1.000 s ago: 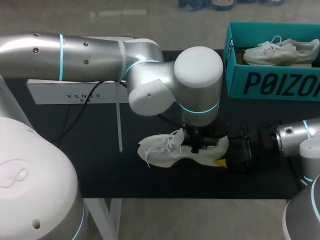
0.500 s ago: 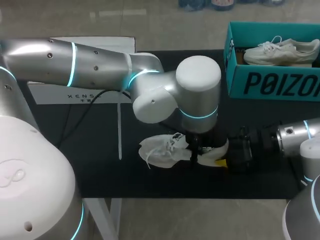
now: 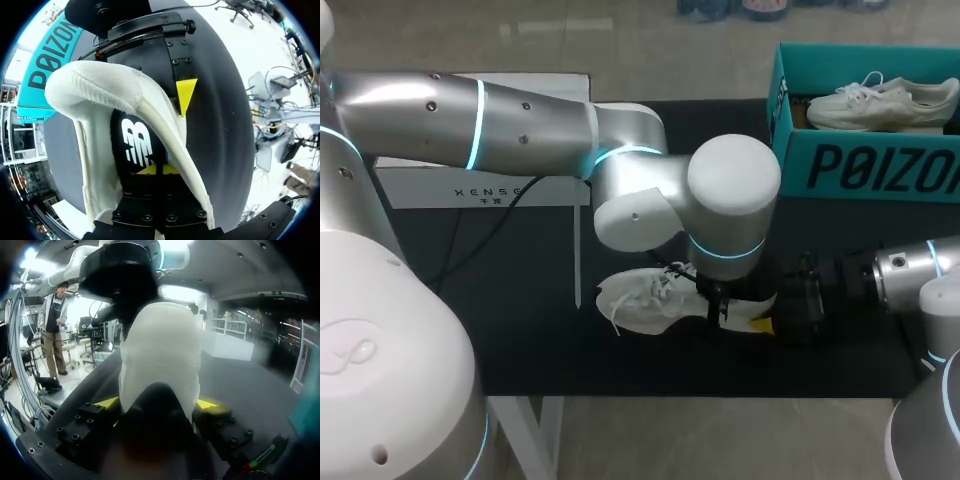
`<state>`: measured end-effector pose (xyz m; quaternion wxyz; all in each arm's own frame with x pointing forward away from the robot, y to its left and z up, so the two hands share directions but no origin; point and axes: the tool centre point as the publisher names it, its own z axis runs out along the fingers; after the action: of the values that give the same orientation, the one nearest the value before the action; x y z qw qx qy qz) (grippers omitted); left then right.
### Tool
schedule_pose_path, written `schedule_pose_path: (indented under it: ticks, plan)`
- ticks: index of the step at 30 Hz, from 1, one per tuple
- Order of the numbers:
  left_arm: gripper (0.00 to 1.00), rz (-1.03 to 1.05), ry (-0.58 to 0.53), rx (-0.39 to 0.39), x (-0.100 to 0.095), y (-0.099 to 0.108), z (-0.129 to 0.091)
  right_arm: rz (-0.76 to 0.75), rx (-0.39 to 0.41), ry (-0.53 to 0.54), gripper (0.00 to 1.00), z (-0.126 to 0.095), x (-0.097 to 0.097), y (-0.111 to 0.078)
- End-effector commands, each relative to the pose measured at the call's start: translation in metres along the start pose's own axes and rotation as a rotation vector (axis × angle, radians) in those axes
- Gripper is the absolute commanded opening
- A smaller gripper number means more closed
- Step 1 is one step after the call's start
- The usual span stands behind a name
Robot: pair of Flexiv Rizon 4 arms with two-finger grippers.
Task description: Take the shoe out of the shoebox, open the shoe tongue, remove and reinsert the insole, then place the shoe into the shoebox
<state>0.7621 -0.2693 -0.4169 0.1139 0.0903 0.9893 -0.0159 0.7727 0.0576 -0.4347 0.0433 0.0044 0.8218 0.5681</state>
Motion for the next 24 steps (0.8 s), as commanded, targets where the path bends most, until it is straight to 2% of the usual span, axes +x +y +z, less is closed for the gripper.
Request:
schedule_pose_path:
  ticks: [1, 9, 24]
  plan:
    - [0.00, -0.008, -0.030, 0.004, -0.001, 0.006, 0.056, 0.000, 0.003, -0.001, 0.00, 0.003, 0.001, -0.001]
    - [0.00, -0.026, -0.078, 0.011, -0.009, 0.013, 0.032, 0.000, 0.003, -0.001, 0.00, 0.003, 0.001, -0.001]
    - [0.00, -0.018, -0.144, 0.025, -0.020, 0.013, -0.004, 0.000, 0.003, -0.001, 0.00, 0.003, 0.001, -0.001]
